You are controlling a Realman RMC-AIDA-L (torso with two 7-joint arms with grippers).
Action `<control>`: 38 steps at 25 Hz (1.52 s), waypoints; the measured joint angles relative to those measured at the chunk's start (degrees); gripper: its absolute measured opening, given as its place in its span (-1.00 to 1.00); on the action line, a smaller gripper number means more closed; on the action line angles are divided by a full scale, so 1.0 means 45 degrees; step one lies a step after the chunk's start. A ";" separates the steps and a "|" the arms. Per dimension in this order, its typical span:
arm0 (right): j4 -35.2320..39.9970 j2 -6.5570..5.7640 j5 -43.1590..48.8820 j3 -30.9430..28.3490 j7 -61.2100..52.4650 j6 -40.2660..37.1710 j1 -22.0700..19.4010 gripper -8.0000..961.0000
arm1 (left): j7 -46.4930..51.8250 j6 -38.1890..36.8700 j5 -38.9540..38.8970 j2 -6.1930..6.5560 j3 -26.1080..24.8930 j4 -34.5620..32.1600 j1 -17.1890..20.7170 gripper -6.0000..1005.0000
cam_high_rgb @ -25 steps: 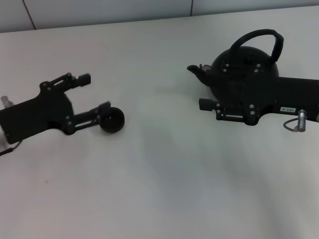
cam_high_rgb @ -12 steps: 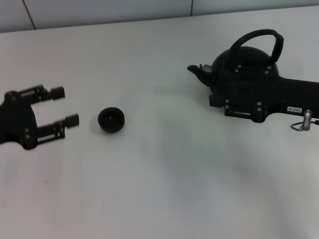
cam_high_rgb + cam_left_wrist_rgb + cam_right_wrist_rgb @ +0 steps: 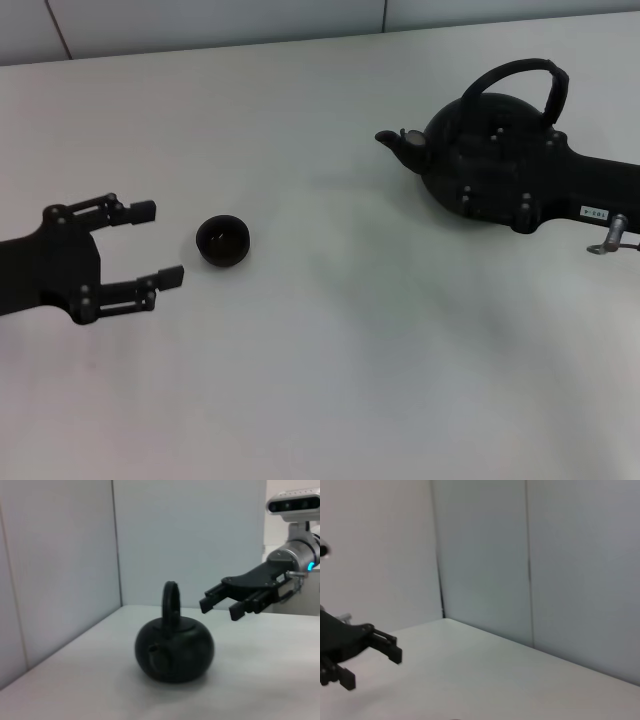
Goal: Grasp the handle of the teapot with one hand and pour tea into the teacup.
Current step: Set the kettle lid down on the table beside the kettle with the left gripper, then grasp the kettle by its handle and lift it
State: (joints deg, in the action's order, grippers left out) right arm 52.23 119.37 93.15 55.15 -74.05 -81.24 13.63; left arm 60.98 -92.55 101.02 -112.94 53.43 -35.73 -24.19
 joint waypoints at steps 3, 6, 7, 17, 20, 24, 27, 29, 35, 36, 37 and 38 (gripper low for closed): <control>-0.0100 0.0013 -0.0008 0.0067 -0.0002 0.0280 0.0005 0.33 | -0.0184 0.0105 0.0040 -0.0026 -0.0363 0.0104 -0.0089 0.56; -0.0326 0.0016 -0.0016 0.0055 -0.0004 0.0476 0.0097 0.33 | -0.0069 0.0149 0.0108 0.0017 -0.0374 0.0144 -0.0176 0.58; -0.0406 0.0017 -0.0018 0.0038 -0.0005 0.0534 0.0131 0.33 | 0.0055 0.0344 0.0359 0.0039 -0.0411 0.0137 -0.0330 0.58; -0.0868 0.0012 -0.0053 0.0030 -0.0032 0.0701 0.0515 0.33 | 0.1239 0.1934 0.0724 -0.0547 -0.0396 -0.0717 -0.0362 0.58; -0.0894 0.0003 -0.0053 0.0041 -0.0048 0.0905 0.0519 0.33 | 0.1276 0.1916 0.0812 -0.0508 -0.0328 -0.0672 -0.0429 0.58; -0.0902 -0.0001 -0.0074 -0.0014 -0.0122 0.1334 0.0407 0.33 | 0.1051 0.1932 0.0969 -0.0742 -0.0415 -0.0966 -0.0308 0.58; -0.0902 0.0002 -0.0094 -0.0020 -0.0321 0.1778 0.0304 0.33 | 0.0768 0.1993 0.1016 -0.1036 -0.0402 -0.1362 -0.0115 0.58; -0.0925 0.0012 -0.0109 -0.0023 -0.0368 0.1964 0.0238 0.33 | 0.0694 0.1991 0.1023 -0.1082 -0.0380 -0.1419 -0.0080 0.58; -0.0872 0.0043 -0.0545 0.0052 -0.0294 0.2354 -0.0112 0.33 | 0.0710 0.1984 0.1028 -0.1097 -0.0393 -0.1392 -0.0156 0.58; -0.0848 0.0044 -0.0661 0.0084 -0.0201 0.2368 -0.0196 0.33 | 0.0703 0.2020 0.1028 -0.1100 -0.0398 -0.1377 -0.0160 0.58; -0.0833 0.0046 -0.0746 0.0116 -0.0070 0.2340 -0.0292 0.33 | 0.0703 0.2043 0.1028 -0.1101 -0.0403 -0.1368 -0.0160 0.58; -0.0814 0.0046 -0.0811 0.0128 0.0075 0.2223 -0.0367 0.33 | 0.0711 0.2057 0.1029 -0.1102 -0.0407 -0.1366 -0.0160 0.58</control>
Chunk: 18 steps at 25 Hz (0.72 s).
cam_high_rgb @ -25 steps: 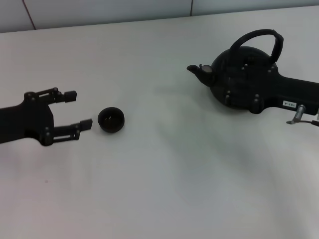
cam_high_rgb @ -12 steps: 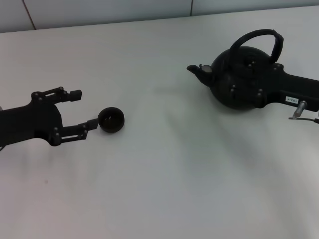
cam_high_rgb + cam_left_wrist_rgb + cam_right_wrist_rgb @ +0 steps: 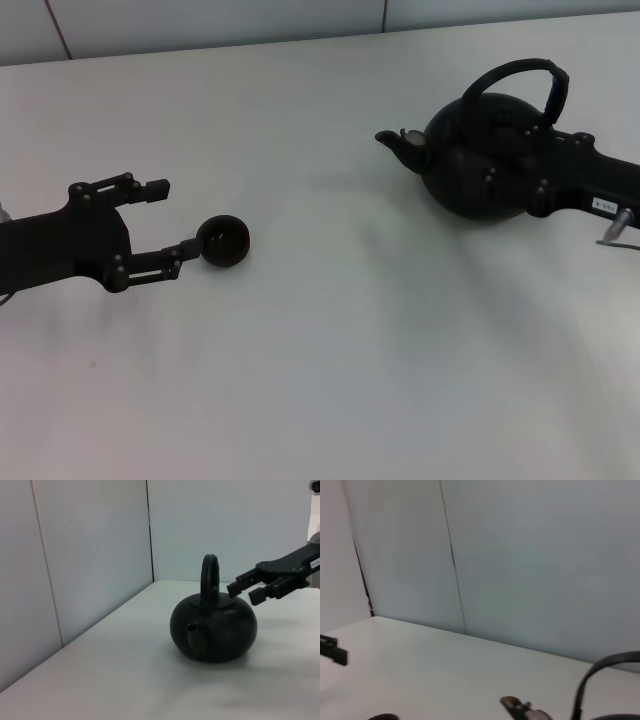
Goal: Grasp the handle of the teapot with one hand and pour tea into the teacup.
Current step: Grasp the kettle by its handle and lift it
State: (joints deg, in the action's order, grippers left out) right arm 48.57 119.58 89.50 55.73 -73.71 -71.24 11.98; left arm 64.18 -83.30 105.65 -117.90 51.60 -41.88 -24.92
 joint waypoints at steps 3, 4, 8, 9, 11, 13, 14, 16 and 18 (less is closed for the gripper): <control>0.0038 -0.0001 -0.0219 -0.0026 0.0434 -0.0585 -0.0222 0.33 | 0.0058 0.0047 -0.0001 0.0002 -0.0021 0.0011 0.0002 0.58; 0.0055 -0.0002 -0.0323 -0.0039 0.0550 -0.0690 -0.0311 0.33 | 0.0062 0.0080 -0.0001 0.0008 -0.0034 0.0013 0.0012 0.58; 0.0073 0.0000 -0.0627 -0.0088 0.0872 -0.0735 -0.0713 0.33 | 0.0072 0.0210 -0.0024 0.0010 -0.0046 0.0025 0.0068 0.58; 0.0092 0.0002 -0.0675 -0.0102 0.0885 -0.0750 -0.0812 0.33 | 0.0073 0.0286 -0.0023 0.0010 -0.0046 0.0027 0.0084 0.58; 0.0253 0.0006 -0.0719 -0.0149 0.0899 -0.0781 -0.1066 0.33 | 0.0073 0.0286 -0.0023 0.0010 -0.0046 0.0027 0.0084 0.58; 0.0454 0.0022 -0.0759 -0.0271 0.0964 -0.0801 -0.1328 0.33 | 0.0090 0.0413 -0.0022 0.0008 -0.0047 0.0048 0.0113 0.58; 0.0524 0.0031 -0.0777 -0.0339 0.0995 -0.0823 -0.1427 0.33 | 0.0094 0.0447 -0.0022 0.0008 -0.0069 0.0075 0.0120 0.58; 0.0639 0.0046 -0.0854 -0.0456 0.1041 -0.0888 -0.1628 0.32 | 0.0097 0.0485 -0.0015 0.0009 -0.0123 0.0143 0.0125 0.58; 0.0797 0.0056 -0.0953 -0.0509 0.1090 -0.0963 -0.1854 0.32 | 0.0118 0.0561 -0.0009 0.0008 -0.0197 0.0215 0.0134 0.58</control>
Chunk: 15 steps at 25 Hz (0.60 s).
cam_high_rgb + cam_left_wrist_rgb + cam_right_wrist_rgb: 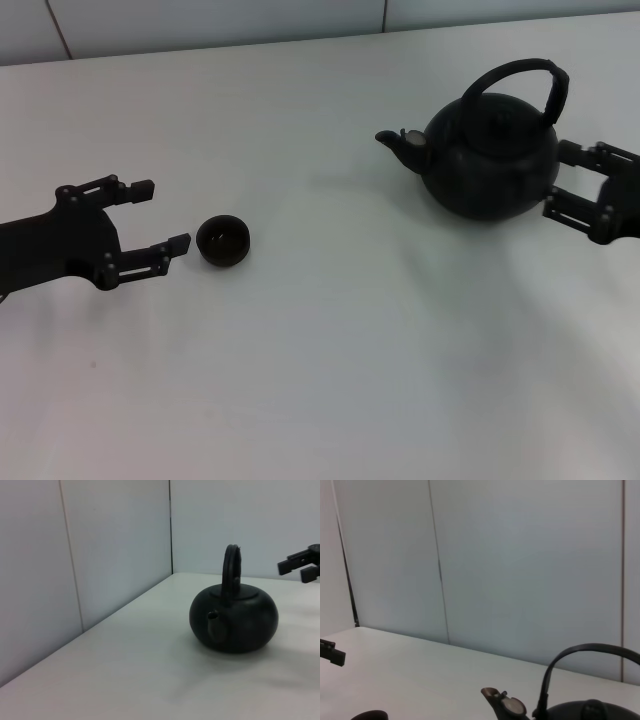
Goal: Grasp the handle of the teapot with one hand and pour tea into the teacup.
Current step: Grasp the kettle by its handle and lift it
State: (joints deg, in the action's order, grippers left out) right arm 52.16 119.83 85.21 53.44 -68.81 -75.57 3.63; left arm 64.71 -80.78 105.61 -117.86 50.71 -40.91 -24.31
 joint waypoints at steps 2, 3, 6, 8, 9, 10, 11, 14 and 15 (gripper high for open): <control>0.0105 0.0011 -0.0114 -0.0061 0.0108 -0.0044 -0.0229 0.32 | 0.0020 0.0097 0.0000 -0.0006 -0.0006 0.0008 0.0017 0.58; 0.0121 0.0015 -0.0230 -0.0078 0.0192 -0.0057 -0.0321 0.32 | 0.0022 0.0169 -0.0001 -0.0011 -0.0015 0.0031 0.0024 0.58; 0.0241 0.0019 -0.0704 -0.0107 0.0480 -0.0074 -0.0650 0.32 | 0.0025 0.0298 -0.0001 -0.0015 -0.0024 0.0117 0.0040 0.58; 0.0305 0.0018 -0.0827 -0.0262 0.0565 -0.0079 -0.0772 0.32 | 0.0028 0.0432 -0.0008 -0.0002 -0.0034 0.0297 0.0041 0.58; 0.0314 0.0016 -0.0827 -0.0365 0.0578 -0.0080 -0.0786 0.32 | 0.0029 0.0455 -0.0011 -0.0002 -0.0033 0.0322 0.0037 0.58; 0.0319 0.0012 -0.0819 -0.0480 0.0583 -0.0080 -0.0794 0.32 | 0.0029 0.0481 -0.0023 0.0000 -0.0033 0.0345 0.0037 0.58; 0.0319 0.0008 -0.0801 -0.0591 0.0586 -0.0079 -0.0795 0.32 | 0.0030 0.0498 -0.0035 0.0000 -0.0034 0.0347 0.0037 0.58; 0.0318 -0.0007 -0.0777 -0.0875 0.0668 -0.0020 -0.0794 0.32 | 0.0032 0.0513 -0.0047 -0.0006 -0.0031 0.0348 0.0052 0.58; 0.0319 -0.0010 -0.0775 -0.1006 0.0717 -0.0001 -0.0785 0.32 | 0.0033 0.0511 -0.0048 -0.0010 -0.0030 0.0348 0.0059 0.58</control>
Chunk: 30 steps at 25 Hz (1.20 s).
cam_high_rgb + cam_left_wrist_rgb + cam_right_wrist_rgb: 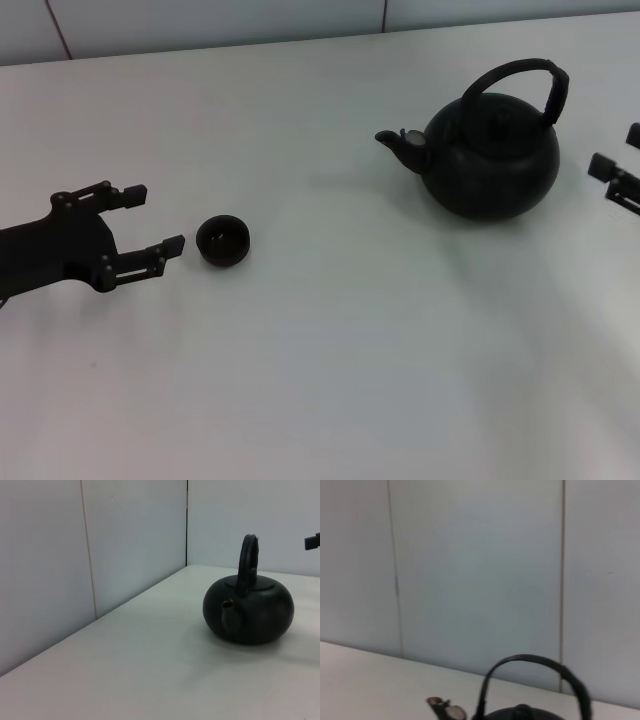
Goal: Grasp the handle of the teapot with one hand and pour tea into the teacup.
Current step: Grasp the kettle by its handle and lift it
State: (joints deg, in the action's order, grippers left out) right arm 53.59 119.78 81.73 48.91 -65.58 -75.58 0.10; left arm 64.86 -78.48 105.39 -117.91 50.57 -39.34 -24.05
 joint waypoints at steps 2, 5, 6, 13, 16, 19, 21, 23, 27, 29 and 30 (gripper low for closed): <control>-0.0017 -0.0018 0.0003 -0.0255 0.0060 0.0022 0.0061 0.32 | 0.0001 -0.0019 -0.0008 -0.0005 -0.0013 0.0000 0.0016 0.58; -0.0107 -0.0064 0.0004 -0.0557 0.0076 0.0275 0.0197 0.32 | 0.0002 -0.0057 -0.0014 -0.0009 -0.0073 0.0000 0.0041 0.58; -0.0133 -0.0067 -0.0001 -0.0594 0.0080 0.0485 0.0247 0.32 | 0.0007 -0.0058 -0.0017 -0.0009 -0.0089 0.0002 0.0041 0.58; -0.1028 -0.0110 0.0024 -0.0602 0.0507 0.1214 0.1163 0.32 | 0.0056 0.0006 -0.0042 -0.0010 -0.0126 0.0110 0.0004 0.58; -0.1421 -0.0114 0.0035 -0.0617 0.0763 0.1418 0.1568 0.32 | 0.0075 0.0011 -0.0047 -0.0010 -0.0186 0.0110 -0.0037 0.58; -0.1600 -0.0115 0.0048 -0.0618 0.0775 0.1809 0.1842 0.33 | 0.0079 0.0016 -0.0047 -0.0010 -0.0282 0.0110 -0.0057 0.58; -0.1660 -0.0115 0.0050 -0.0617 0.0795 0.1964 0.1950 0.33 | 0.0080 0.0022 -0.0047 -0.0010 -0.0322 0.0110 -0.0061 0.58; -0.1713 -0.0115 0.0036 -0.0616 0.0905 0.2122 0.2064 0.32 | 0.0080 0.0038 -0.0047 -0.0009 -0.0406 0.0120 -0.0068 0.58; -0.1991 -0.0136 0.0020 -0.0615 0.1063 0.2354 0.2409 0.31 | 0.0080 0.0057 -0.0046 -0.0009 -0.0480 0.0132 -0.0085 0.58; -0.2036 -0.0139 0.0034 -0.0614 0.1068 0.2387 0.2464 0.30 | 0.0081 0.0059 -0.0046 -0.0009 -0.0507 0.0132 -0.0085 0.58; -0.2125 -0.0140 0.0046 -0.0614 0.1071 0.2475 0.2555 0.30 | 0.0080 0.0061 -0.0046 -0.0009 -0.0579 0.0132 -0.0086 0.58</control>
State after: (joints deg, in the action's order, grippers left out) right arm 44.03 119.15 81.93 46.15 -60.76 -64.44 11.60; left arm 65.22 -78.20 105.18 -117.95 47.97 -38.74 -24.43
